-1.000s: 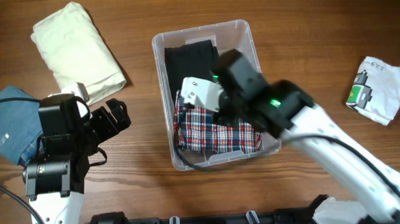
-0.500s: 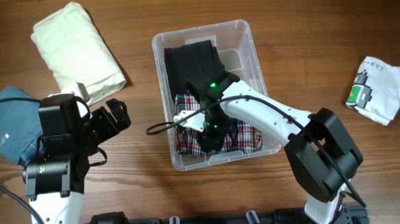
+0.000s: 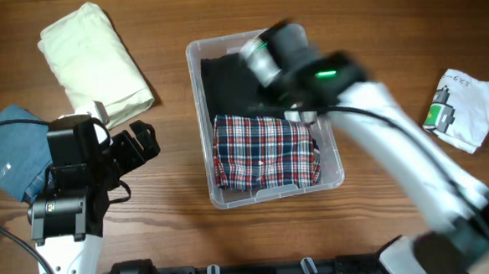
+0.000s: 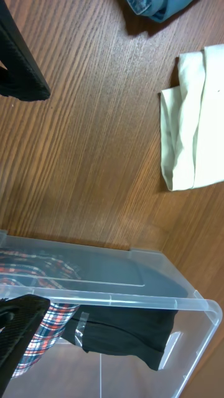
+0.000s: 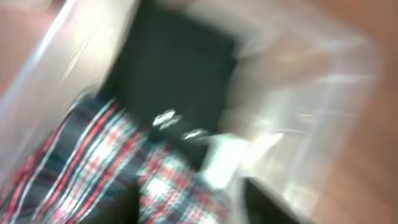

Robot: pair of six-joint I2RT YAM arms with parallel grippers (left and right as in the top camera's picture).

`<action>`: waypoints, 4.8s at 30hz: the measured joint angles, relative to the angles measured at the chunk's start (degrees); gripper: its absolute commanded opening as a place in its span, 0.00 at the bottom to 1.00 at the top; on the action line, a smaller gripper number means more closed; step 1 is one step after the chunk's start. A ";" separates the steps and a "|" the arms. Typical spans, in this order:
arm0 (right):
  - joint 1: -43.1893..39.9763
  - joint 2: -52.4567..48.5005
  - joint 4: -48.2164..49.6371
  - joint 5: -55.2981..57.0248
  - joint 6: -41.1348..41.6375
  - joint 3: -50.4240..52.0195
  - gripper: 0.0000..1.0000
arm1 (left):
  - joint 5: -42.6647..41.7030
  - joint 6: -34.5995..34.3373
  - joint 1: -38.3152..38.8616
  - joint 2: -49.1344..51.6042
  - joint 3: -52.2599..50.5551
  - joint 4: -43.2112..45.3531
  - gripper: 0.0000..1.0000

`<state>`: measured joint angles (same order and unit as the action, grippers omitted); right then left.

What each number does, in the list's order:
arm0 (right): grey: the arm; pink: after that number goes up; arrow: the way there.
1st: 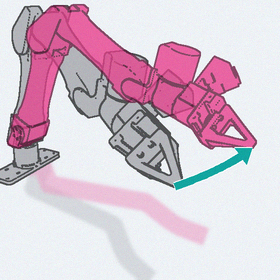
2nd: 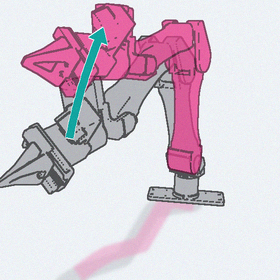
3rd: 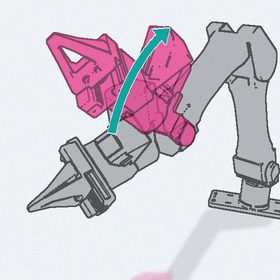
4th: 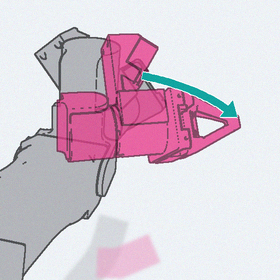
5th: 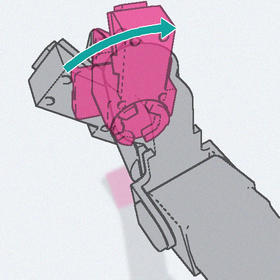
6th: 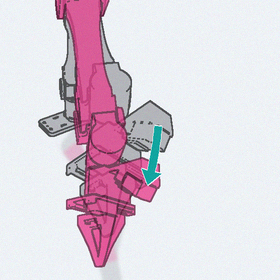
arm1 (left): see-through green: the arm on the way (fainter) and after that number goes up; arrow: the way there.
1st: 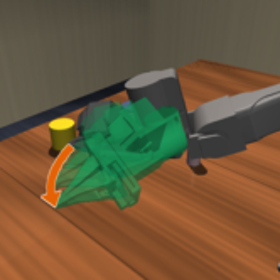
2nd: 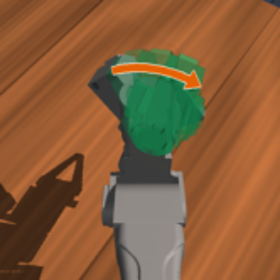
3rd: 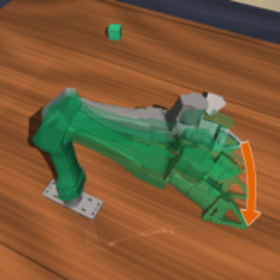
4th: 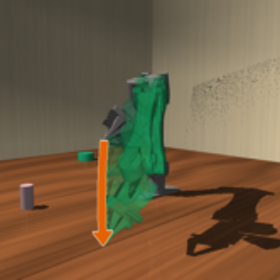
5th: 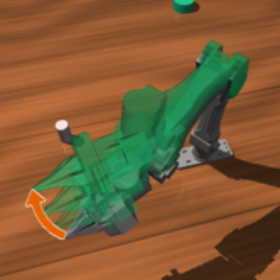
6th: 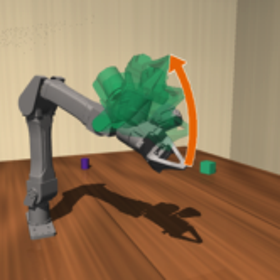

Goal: Pack container
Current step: 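Move the right gripper to the white printed T-shirt and grasp it, then lay the white T-shirt into the container's upper right area, then grasp the blue denim jeans with the left gripper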

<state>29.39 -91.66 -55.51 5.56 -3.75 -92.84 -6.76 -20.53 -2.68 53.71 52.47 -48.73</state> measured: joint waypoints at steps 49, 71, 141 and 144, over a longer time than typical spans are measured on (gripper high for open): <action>-77.92 -22.71 29.09 -47.36 8.41 22.40 0.04 | 0.00 0.00 0.00 0.00 0.00 -1.70 1.00; -16.83 11.82 22.01 -41.44 2.14 22.40 0.04 | 0.00 0.00 0.00 0.00 0.00 -1.86 1.00; -3.02 13.42 11.80 0.90 1.36 21.57 0.98 | 4.63 -6.58 -39.15 8.50 0.22 -1.31 1.00; -3.02 10.56 11.78 0.48 1.53 21.57 0.98 | 4.59 -10.29 -50.27 15.45 0.22 1.03 1.00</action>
<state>26.37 -81.10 -43.72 6.04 -2.22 -71.26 -2.17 -30.83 -52.95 69.17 52.69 -47.70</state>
